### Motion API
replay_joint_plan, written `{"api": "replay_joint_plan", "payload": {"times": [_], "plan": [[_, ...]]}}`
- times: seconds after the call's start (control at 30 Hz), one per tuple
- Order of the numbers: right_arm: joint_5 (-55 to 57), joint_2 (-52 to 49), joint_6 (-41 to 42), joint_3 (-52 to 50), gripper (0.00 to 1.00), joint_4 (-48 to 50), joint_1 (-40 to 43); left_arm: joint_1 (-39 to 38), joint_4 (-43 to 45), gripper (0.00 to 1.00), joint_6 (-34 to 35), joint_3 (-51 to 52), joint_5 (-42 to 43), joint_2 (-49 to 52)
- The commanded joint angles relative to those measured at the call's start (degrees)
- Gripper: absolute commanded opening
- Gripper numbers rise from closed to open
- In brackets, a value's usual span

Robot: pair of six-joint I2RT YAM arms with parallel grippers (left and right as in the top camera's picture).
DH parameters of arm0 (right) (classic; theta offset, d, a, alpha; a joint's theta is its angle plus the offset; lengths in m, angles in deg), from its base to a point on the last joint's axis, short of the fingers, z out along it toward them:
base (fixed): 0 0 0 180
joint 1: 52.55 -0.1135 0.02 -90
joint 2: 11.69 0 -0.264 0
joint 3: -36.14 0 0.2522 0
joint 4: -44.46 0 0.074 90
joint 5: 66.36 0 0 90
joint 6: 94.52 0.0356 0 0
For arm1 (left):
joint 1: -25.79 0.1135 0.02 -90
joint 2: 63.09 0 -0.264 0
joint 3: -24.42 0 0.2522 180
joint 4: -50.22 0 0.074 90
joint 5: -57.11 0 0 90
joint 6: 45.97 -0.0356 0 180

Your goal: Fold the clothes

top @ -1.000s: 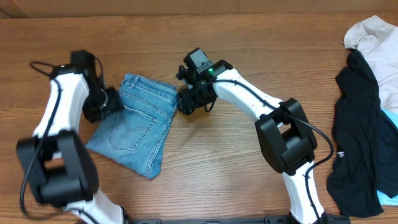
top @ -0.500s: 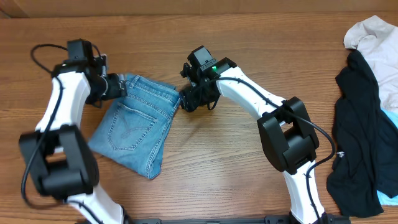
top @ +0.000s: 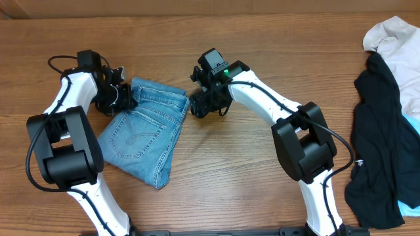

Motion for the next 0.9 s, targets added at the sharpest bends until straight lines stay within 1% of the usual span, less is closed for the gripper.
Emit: {"api": "replay_joint_plan", "payload": {"times": [0.0, 0.13, 0.27, 0.37, 0.47, 0.57, 0.67, 0.73, 0.87], "plan": [[0.46, -0.11, 0.28, 0.07, 0.7, -0.81, 0.37, -0.68, -0.39, 0.04, -0.52, 2.86, 1.07, 5.07], [2.12, 1.22, 1.92, 0.79, 0.7, -3.15, 2.78, 2.56, -1.14, 0.04, 4.02, 2.43, -6.86, 0.61], [2.54, 3.78, 1.97, 0.79, 0.7, -5.16, 7.02, 8.22, -0.81, 0.04, 9.9, 2.12, -16.13, -6.12], [2.56, 4.85, 1.95, 0.79, 0.7, -6.62, 9.99, 13.57, 1.44, 0.05, 10.51, 2.12, -20.2, -9.92], [2.56, 5.01, 1.92, 0.79, 0.7, -8.46, 12.63, 18.49, 2.32, 0.06, 10.8, 2.03, -24.68, -10.95], [2.56, 5.01, 1.92, 0.79, 0.7, -9.62, 14.62, 23.45, 2.89, 0.05, 10.78, 1.97, -23.65, -10.8], [2.54, 5.01, 1.75, 0.79, 0.7, -9.46, 15.78, 27.1, 5.55, 0.04, 10.29, 1.95, -16.94, -10.8], [2.56, 5.01, 1.73, 0.79, 0.7, -9.4, 16.17, 27.96, 8.13, 0.04, 8.85, 1.95, -14.01, -10.8], [2.56, 5.01, 1.7, 0.79, 0.7, -9.55, 16.39, 27.5, 14.4, 0.04, 7.3, 1.49, -13.84, -10.8]]}}
